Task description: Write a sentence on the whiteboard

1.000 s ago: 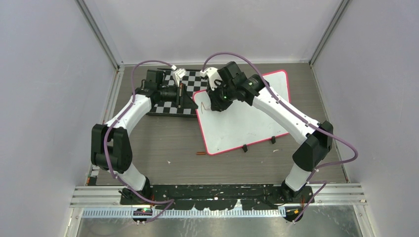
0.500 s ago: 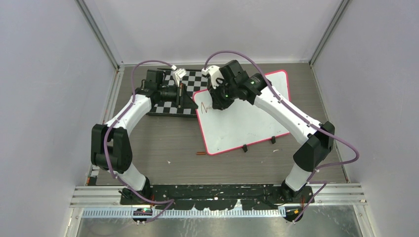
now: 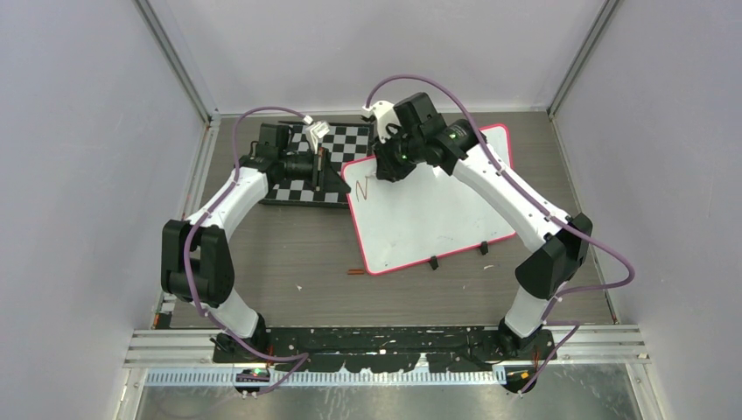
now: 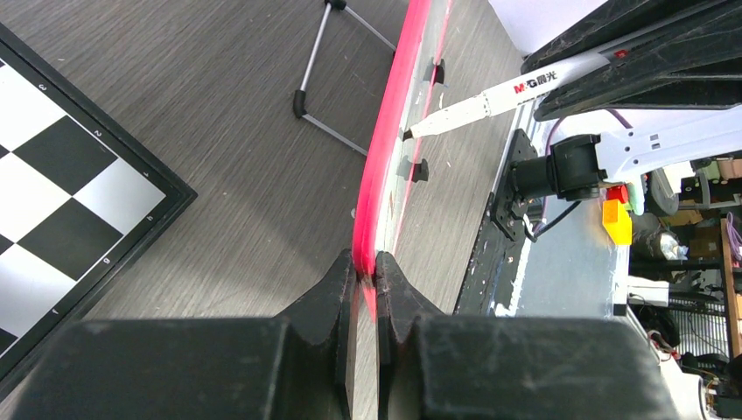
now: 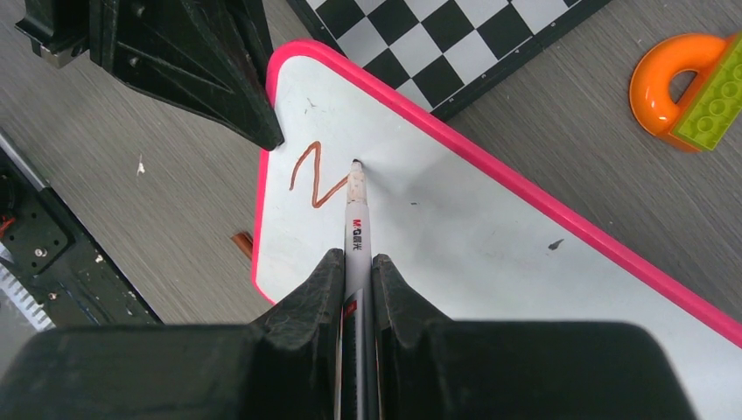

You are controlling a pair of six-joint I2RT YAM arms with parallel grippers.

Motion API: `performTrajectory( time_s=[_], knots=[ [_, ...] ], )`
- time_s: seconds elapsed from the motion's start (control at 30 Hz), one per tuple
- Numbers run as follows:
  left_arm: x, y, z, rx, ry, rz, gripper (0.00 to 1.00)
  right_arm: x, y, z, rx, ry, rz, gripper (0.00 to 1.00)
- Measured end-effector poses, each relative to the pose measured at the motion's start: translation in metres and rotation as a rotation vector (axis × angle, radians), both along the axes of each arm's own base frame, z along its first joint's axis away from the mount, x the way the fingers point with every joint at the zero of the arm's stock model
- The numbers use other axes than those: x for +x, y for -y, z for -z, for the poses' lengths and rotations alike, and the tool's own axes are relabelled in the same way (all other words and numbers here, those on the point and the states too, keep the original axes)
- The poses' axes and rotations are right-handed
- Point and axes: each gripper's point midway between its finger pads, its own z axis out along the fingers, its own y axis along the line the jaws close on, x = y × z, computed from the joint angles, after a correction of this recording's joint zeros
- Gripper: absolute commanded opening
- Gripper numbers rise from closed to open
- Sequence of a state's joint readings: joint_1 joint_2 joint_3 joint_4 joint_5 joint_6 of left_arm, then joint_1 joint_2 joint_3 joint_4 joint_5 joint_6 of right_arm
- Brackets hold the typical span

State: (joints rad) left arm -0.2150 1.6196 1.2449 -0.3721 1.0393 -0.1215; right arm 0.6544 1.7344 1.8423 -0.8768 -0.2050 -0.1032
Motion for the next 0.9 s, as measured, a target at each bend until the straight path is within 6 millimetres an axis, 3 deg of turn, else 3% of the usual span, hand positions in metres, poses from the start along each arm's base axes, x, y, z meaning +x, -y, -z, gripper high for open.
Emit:
performTrajectory(
  time_s=[0.37,0.9],
  knots=[
    [-0.001,0.001,-0.001,-0.006,-0.001,0.008,0.0,-0.027,0.007,0.015,-0.013,-0.035,-0.032,0.0],
    [-0.001,0.001,-0.001,-0.006,0.0,0.007,0.0,-0.022,0.007,0.019,-0.024,-0.017,-0.015,0.0]
  ],
)
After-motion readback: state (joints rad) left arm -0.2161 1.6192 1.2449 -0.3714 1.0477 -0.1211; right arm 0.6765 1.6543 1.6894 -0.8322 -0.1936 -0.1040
